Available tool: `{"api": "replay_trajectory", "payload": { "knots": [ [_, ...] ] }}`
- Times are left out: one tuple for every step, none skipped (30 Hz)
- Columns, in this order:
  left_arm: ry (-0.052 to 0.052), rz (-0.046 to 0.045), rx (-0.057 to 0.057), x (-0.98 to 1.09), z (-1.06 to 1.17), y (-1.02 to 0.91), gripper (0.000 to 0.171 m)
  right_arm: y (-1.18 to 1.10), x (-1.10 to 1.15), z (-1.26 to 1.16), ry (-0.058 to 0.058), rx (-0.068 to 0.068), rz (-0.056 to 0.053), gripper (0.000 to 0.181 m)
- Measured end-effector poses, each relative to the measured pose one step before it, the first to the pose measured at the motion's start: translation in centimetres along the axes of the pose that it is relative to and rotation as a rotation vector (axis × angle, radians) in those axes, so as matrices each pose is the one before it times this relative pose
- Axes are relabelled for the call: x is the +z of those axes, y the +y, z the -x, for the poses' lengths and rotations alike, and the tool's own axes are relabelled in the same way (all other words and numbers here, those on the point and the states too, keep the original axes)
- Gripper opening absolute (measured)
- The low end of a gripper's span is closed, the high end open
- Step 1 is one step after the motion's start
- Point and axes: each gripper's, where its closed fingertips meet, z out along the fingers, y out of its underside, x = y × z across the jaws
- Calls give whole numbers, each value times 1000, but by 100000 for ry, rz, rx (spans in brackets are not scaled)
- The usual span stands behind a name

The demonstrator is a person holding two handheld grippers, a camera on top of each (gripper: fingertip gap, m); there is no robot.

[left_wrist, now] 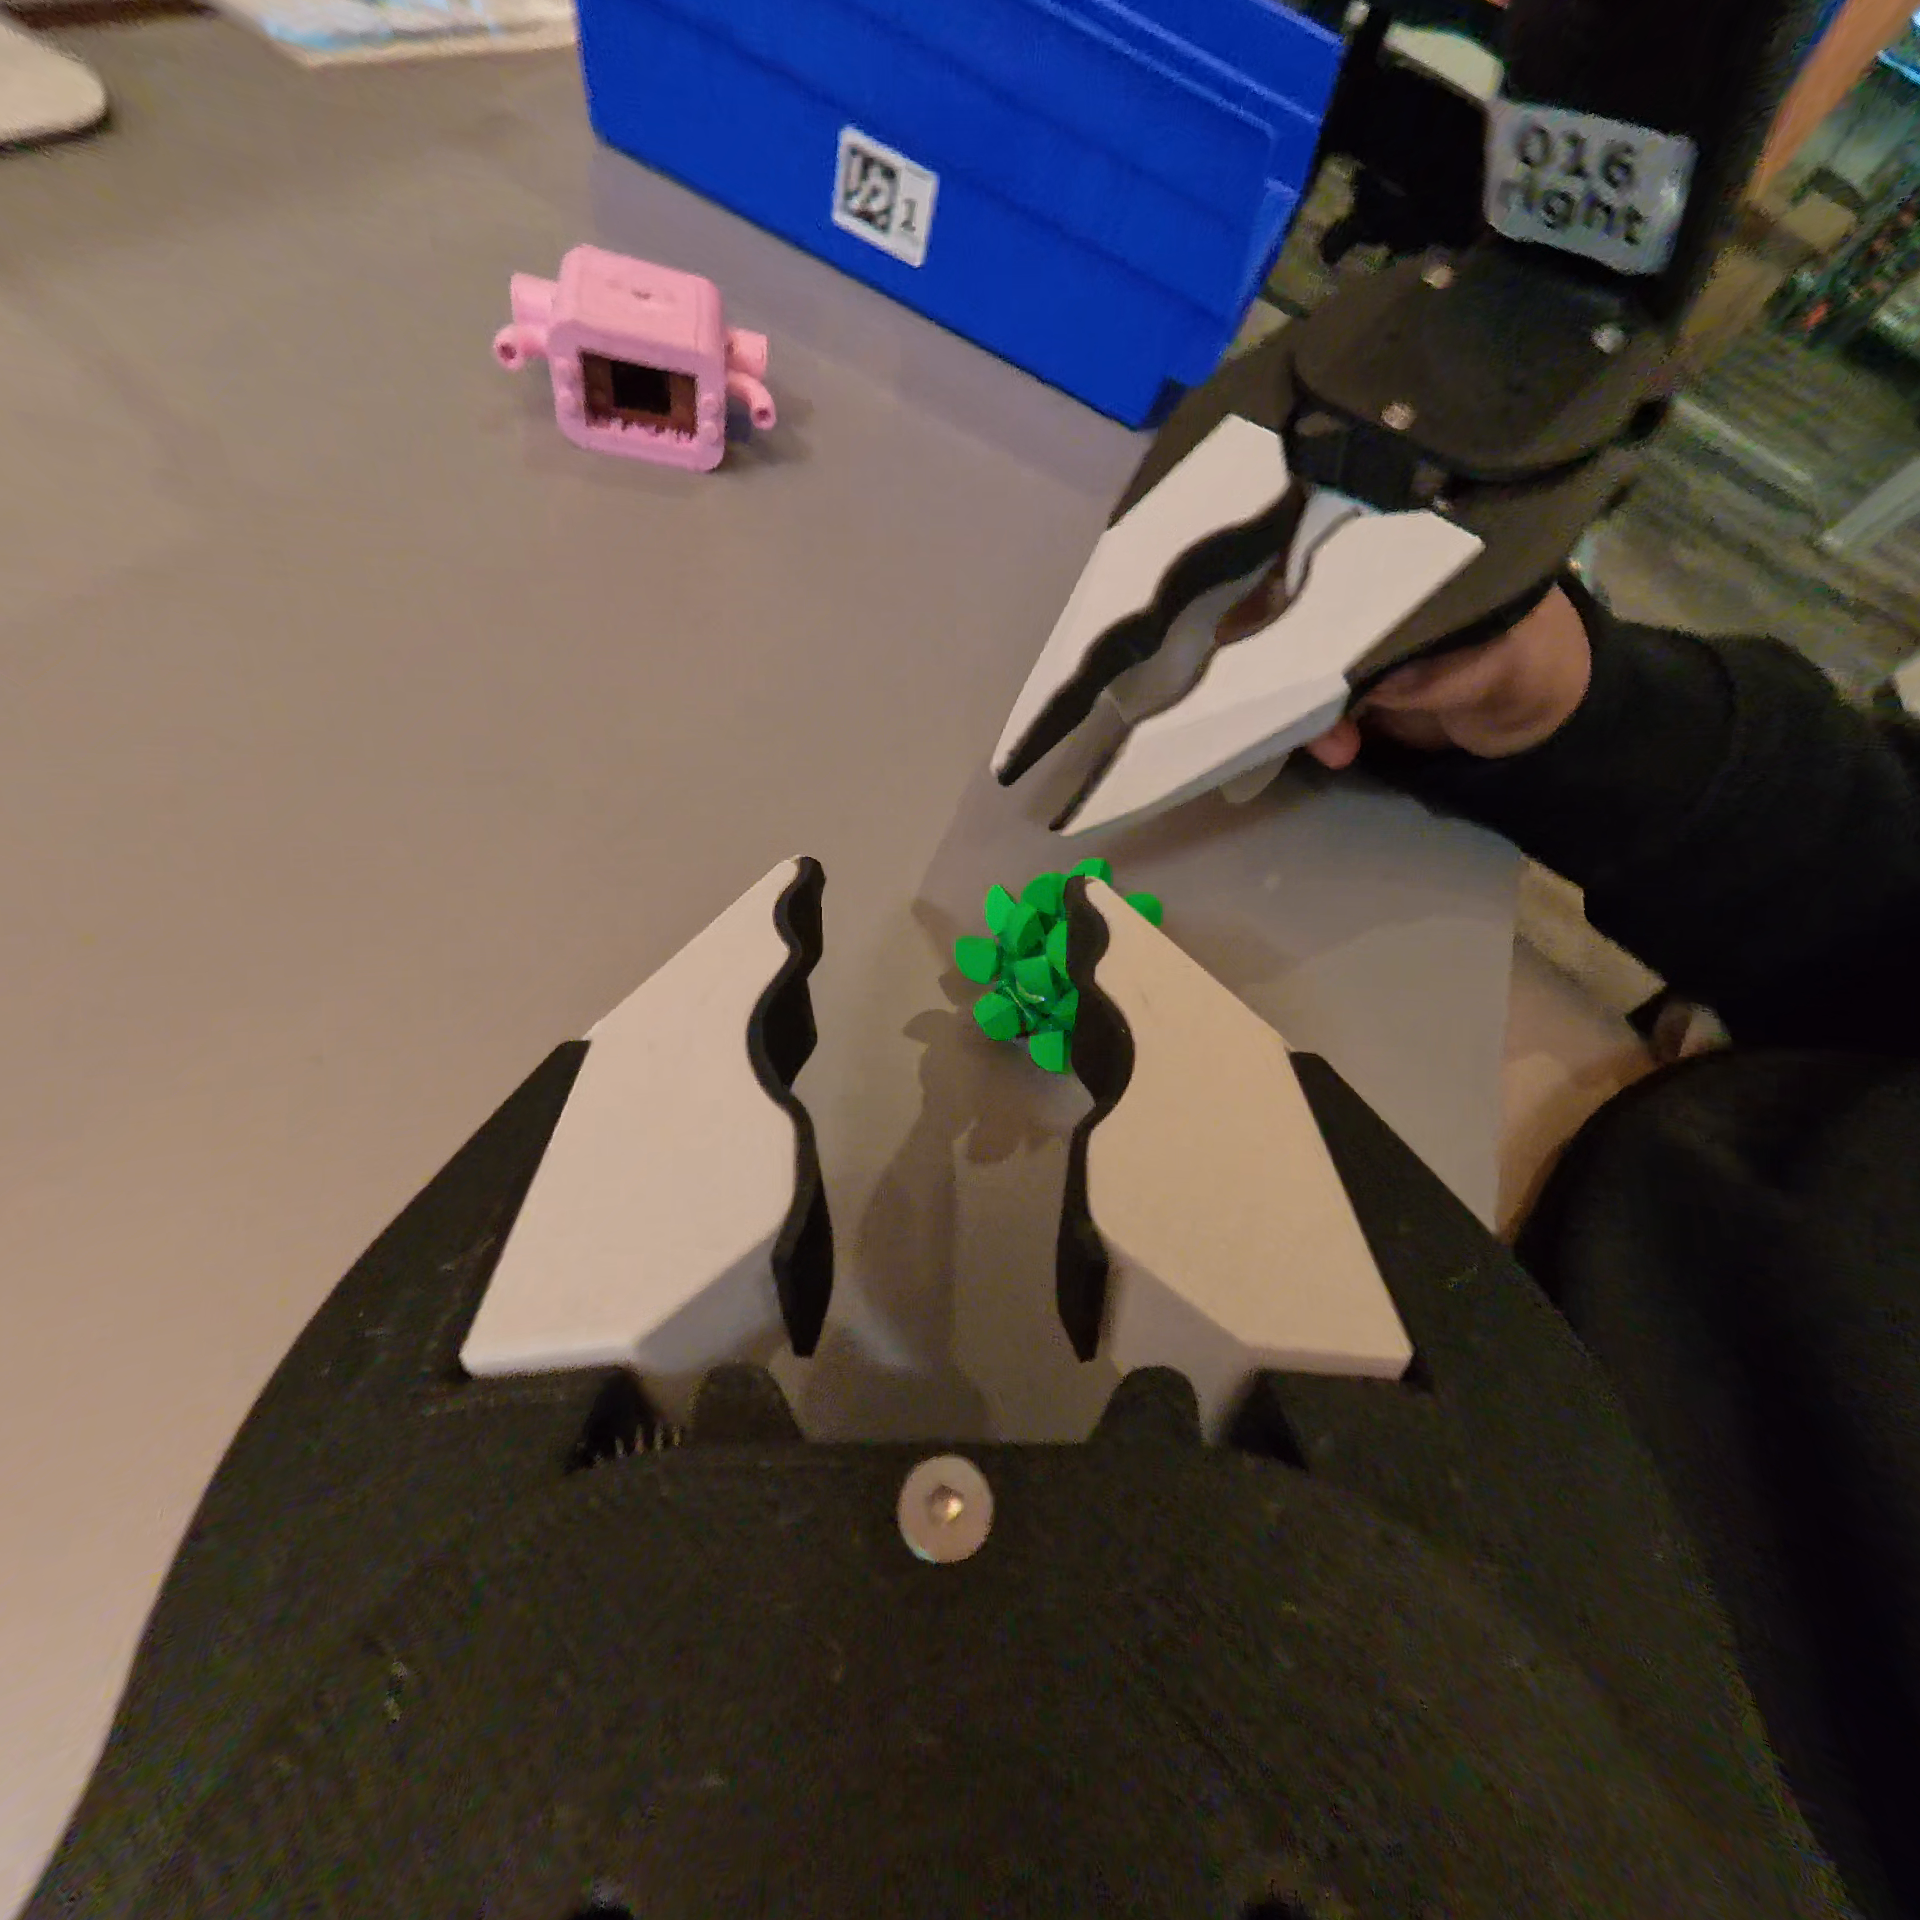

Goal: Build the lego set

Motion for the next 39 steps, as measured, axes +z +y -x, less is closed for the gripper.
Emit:
{"api": "replay_trajectory", "payload": {
  "knots": [
    [-264,1946,-5589,58,163,-57,48,11,9,-15,-47,155,118,16],
    [1164,2647,-5821,56,20,64,53,16,13,-33,38,246,100,16],
    [1664,2843,-5376,84,-24,149,58,21,17,0,-186,278,172,16],
    [1889,3107,-4413,127,-93,246,61,23,22,2,-215,255,227,16],
    [1953,3235,-2998,168,-177,323,64,24,24,-7,-120,171,223,16],
    [614,2831,-1445,186,-91,299,65,28,22,3,-50,35,187,16],
    [-1746,2455,-324,194,146,263,64,18,23,2,43,-102,153,17],
    [-2569,2653,716,192,200,303,64,21,8,15,122,-222,133,17],
    [-2603,2918,1056,175,176,336,64,16,16,5,162,-274,133,16],
    [-2374,2145,682,123,156,217,64,26,28,11,159,-307,171,16],
    [-1725,1079,237,50,119,83,63,27,15,18,171,-357,197,16],
    [-1030,483,-134,-6,71,16,63,30,36,16,229,-364,225,16],
    [-387,-61,-337,-46,9,-36,62,36,30,5,257,-328,281,16],
    [-544,-180,-359,-93,63,-32,62,47,32,7,164,-312,304,16],
    [-498,-58,-359,-93,87,3,61,22,22,31,92,-328,210,16],
    [-188,43,-316,-82,71,14,61,11,5,20,55,-304,40,16],
    [30,127,-316,-53,52,27,60,-13,-1,43,-275,-102,-38,17],
    [66,312,-346,0,65,64,60,-27,-9,78,-912,106,-86,18],
    [169,586,-299,40,46,108,60,-89,-27,90,-1188,187,-386,18],
    [719,96,-389,39,-49,37,60,-187,-62,39,-917,202,-934,18],
    [406,-81,-517,38,-10,7,60,-270,-98,31,-783,275,-1473,18],
    [300,-96,-163,35,-23,16,60,-325,-95,124,-1129,530,-1672,18],
    [0,167,275,32,13,46,61,-334,-93,205,-1457,804,-1296,17],
    [-292,426,626,14,30,85,62,-296,-49,230,-1339,770,-605,15],
    [-367,258,514,-6,35,44,63,-205,-31,167,-660,469,301,14],
    [-384,309,311,0,30,35,63,-131,-1,76,155,95,1124,13],
    [-310,252,163,8,35,54,64,-56,17,33,690,-284,1705,13],
    [-481,410,56,52,88,86,65,15,51,19,965,-551,2063,13],
    [-20,504,52,79,32,122,67,68,82,24,893,-676,2269,13],
    [676,-198,-721,33,-37,6,67,130,121,79,512,-684,2397,13],
    [421,138,-445,11,31,59,67,178,164,128,198,-654,2397,13],
    [397,161,-427,11,14,41,68,193,177,134,183,-649,2252,13],
    [296,109,-236,-11,0,26,68,186,149,27,757,-685,2021,13],
    [-88,163,61,-17,0,25,68,145,97,-55,1215,-736,1425,13],
    [-267,170,-42,-14,9,12,68,3,26,11,545,-411,390,12],
    [-256,70,69,-18,-5,8,68,-33,-19,61,-188,128,125,12],
    [-186,62,0,-6,13,3,68,5,-13,84,-498,497,437,12],
    [-62,87,-152,1,3,18,68,20,-7,98,-724,578,588,13],
    [-48,31,-123,4,14,2,68,16,-1,119,-652,445,642,14]
  ]
}}
